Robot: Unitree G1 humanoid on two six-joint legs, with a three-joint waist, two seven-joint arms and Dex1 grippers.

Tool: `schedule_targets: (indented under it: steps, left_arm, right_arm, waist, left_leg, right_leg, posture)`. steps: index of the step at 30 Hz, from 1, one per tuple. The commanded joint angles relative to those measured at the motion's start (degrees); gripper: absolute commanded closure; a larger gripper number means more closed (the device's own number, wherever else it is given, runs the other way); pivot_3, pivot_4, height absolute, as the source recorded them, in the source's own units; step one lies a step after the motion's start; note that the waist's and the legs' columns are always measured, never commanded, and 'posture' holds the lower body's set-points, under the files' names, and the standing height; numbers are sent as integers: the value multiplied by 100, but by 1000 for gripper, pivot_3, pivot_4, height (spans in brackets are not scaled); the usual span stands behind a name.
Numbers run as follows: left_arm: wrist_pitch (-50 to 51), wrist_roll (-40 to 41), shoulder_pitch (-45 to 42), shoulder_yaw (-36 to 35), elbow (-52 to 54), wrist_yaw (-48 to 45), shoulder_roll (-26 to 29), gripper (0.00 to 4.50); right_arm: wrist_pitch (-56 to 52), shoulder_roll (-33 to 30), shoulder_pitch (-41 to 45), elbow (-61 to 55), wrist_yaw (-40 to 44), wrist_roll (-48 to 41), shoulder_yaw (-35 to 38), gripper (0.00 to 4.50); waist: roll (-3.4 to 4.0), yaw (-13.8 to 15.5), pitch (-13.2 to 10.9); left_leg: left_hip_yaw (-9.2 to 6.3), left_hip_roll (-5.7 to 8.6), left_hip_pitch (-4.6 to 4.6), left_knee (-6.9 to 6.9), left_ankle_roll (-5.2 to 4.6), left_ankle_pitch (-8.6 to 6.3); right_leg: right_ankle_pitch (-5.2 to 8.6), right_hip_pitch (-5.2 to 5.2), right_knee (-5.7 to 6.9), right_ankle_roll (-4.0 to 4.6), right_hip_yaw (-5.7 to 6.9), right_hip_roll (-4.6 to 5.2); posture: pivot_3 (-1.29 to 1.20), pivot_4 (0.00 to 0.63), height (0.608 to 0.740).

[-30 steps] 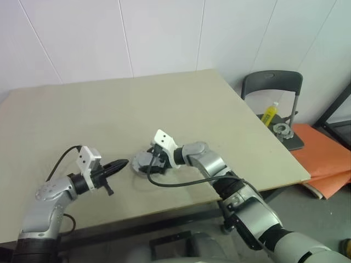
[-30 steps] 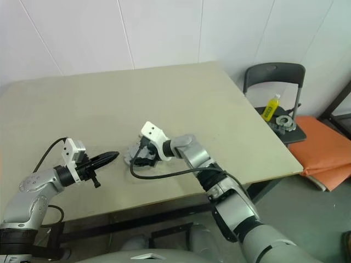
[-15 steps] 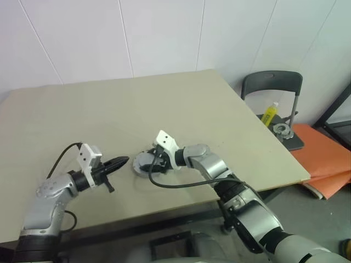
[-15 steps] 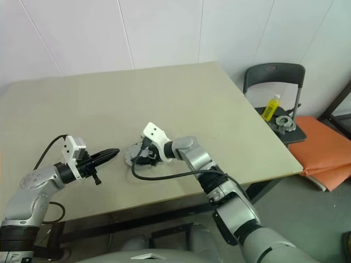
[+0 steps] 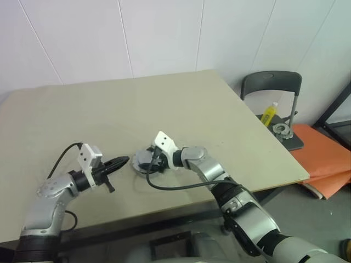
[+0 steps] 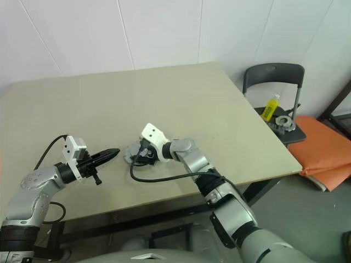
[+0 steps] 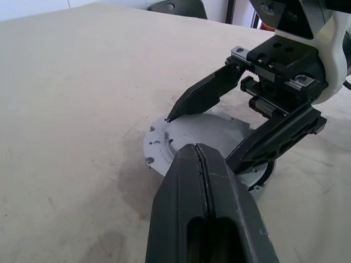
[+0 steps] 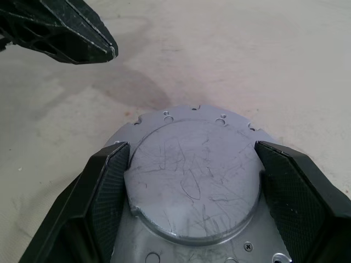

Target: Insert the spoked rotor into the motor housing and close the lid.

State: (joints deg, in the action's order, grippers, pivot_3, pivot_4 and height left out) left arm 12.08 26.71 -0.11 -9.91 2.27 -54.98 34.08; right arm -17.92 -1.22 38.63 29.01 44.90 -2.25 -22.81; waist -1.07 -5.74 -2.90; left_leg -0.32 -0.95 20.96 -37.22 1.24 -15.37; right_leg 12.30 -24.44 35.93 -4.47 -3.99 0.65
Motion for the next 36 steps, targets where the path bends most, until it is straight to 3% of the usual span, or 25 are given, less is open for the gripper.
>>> schedule_targets:
  steps: [1,8,23,36]
  left_arm:
    - [-35,35,-73,-49,44,-57,46,4500]
    - [-4,37,-55,-36,73,-76,42,4500]
    - [2,36,-67,9,111,-48,-22,4500]
    - [23,27,-69,47,143,-37,-49,4500]
  right_arm:
    - [-74,-58,64,-56,140,54,-2,1191]
    - [-455,-158,62,-306,515,9,-44,1191]
    - [-50,-389,283,-130,256,581,-226,1191]
    - [-552,-519,232,-284,498,637,-422,1191]
  waist:
    - [0,0,0]
    - [0,2,0]
    - [1,12,-1]
    - [2,20,-1]
  left_leg:
    - [0,0,-1,0,0,0]
    - [0,0,-8,2,0,0]
    - [0,1,-22,3,0,0]
    - [0,1,-44,9,1,-1]
  right_leg:
    - [0,0,0,0,0,0]
    - [4,6,0,6,0,0]
    - [6,15,4,8,0,1]
    - [9,37,-6,10,-1,6]
  posture:
    - [0,0,740]
    - [0,0,740]
    - [0,0,740]
    - [0,0,740]
